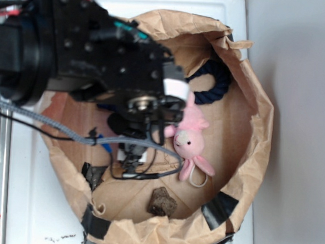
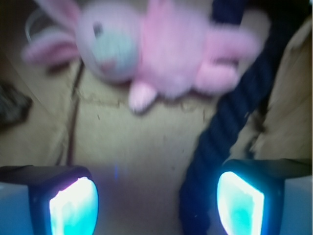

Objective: Grab the blue rope.

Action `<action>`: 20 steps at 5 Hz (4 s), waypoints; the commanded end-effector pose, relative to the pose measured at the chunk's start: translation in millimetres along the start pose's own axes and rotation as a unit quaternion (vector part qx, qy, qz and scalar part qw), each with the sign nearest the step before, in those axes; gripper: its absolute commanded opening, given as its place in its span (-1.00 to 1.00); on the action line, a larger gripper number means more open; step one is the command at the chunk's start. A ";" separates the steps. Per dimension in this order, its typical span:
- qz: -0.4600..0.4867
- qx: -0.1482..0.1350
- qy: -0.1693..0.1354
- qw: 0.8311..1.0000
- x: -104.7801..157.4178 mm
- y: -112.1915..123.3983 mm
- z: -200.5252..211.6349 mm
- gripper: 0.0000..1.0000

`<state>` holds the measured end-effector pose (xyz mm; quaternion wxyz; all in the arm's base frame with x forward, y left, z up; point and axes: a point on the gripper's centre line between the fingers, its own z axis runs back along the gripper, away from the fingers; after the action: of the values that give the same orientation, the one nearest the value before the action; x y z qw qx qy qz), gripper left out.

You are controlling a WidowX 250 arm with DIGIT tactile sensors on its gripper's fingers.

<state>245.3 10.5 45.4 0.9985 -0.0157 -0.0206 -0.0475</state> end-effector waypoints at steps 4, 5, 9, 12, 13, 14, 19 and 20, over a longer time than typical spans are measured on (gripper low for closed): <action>0.063 -0.034 -0.034 0.997 -23.3 6.0 12.0 1.00; 0.074 -0.032 -0.034 0.996 -24.7 9.8 10.5 1.00; 0.133 0.009 -0.041 0.990 2.9 12.7 -0.9 1.00; 0.138 0.041 -0.024 0.989 16.7 17.1 -36.3 1.00; 0.142 0.045 -0.021 0.989 17.2 17.0 -40.6 0.26; 0.146 0.044 -0.025 0.988 17.5 19.1 -37.1 -1.00; 0.218 0.031 -0.066 0.973 24.5 26.2 36.4 -1.00; 0.235 0.022 -0.072 0.969 23.6 23.7 75.2 -1.00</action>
<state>261.5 30.7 101.5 0.9825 0.0004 -0.0515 0.1792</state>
